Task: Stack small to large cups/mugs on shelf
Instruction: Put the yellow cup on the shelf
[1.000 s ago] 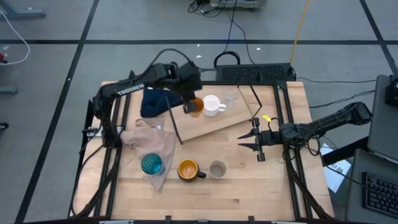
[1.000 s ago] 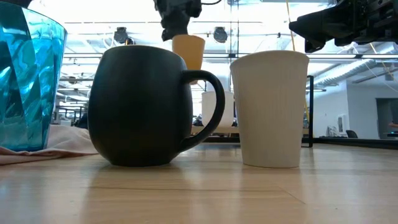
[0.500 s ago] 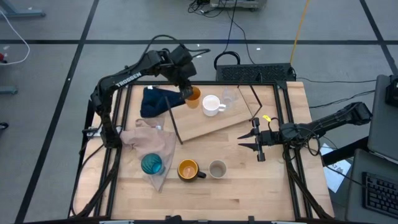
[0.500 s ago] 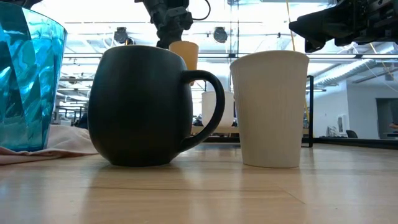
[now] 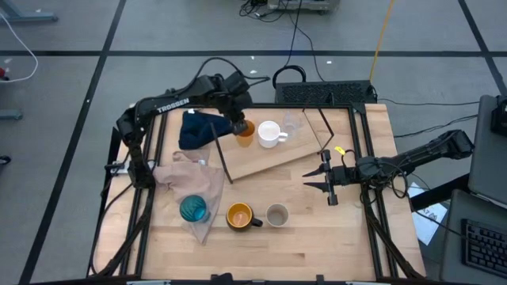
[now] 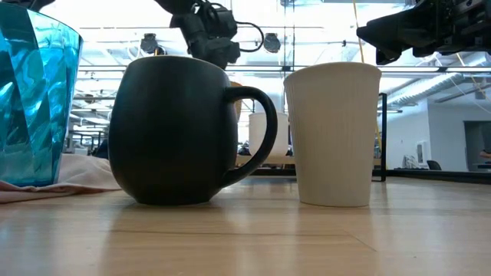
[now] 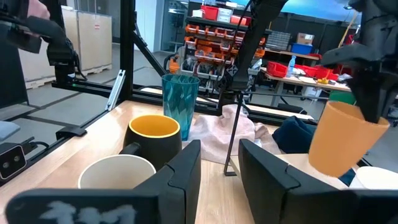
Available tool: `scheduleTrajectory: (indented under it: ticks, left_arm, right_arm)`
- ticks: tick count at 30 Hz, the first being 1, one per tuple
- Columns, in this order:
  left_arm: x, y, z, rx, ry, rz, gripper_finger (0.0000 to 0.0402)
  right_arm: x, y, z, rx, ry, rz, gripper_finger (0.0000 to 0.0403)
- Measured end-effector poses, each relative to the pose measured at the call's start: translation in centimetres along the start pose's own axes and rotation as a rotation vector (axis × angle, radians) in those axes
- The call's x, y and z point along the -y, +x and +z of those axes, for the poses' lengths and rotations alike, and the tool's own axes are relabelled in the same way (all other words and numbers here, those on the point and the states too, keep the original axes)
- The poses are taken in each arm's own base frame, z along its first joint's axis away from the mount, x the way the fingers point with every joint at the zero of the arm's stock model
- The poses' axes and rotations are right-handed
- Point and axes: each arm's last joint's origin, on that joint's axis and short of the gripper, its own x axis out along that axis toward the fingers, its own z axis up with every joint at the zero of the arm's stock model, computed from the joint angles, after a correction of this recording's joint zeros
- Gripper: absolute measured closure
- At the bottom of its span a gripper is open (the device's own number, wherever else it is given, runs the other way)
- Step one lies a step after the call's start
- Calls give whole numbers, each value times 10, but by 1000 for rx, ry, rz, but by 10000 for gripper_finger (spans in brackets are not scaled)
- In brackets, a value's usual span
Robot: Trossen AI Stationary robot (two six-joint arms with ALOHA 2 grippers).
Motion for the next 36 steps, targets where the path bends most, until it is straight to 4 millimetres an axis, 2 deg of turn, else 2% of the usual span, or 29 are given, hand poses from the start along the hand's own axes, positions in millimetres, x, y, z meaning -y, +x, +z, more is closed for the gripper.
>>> scheduleTrajectory:
  ticks: [12,36]
  left_arm:
    - [-11,16,-9,-8,0,24,399]
    - [-12,17,-7,16,8,40,398]
  right_arm:
    - [0,0,-3,-30,1,3,303]
    - [0,0,-4,-39,5,5,303]
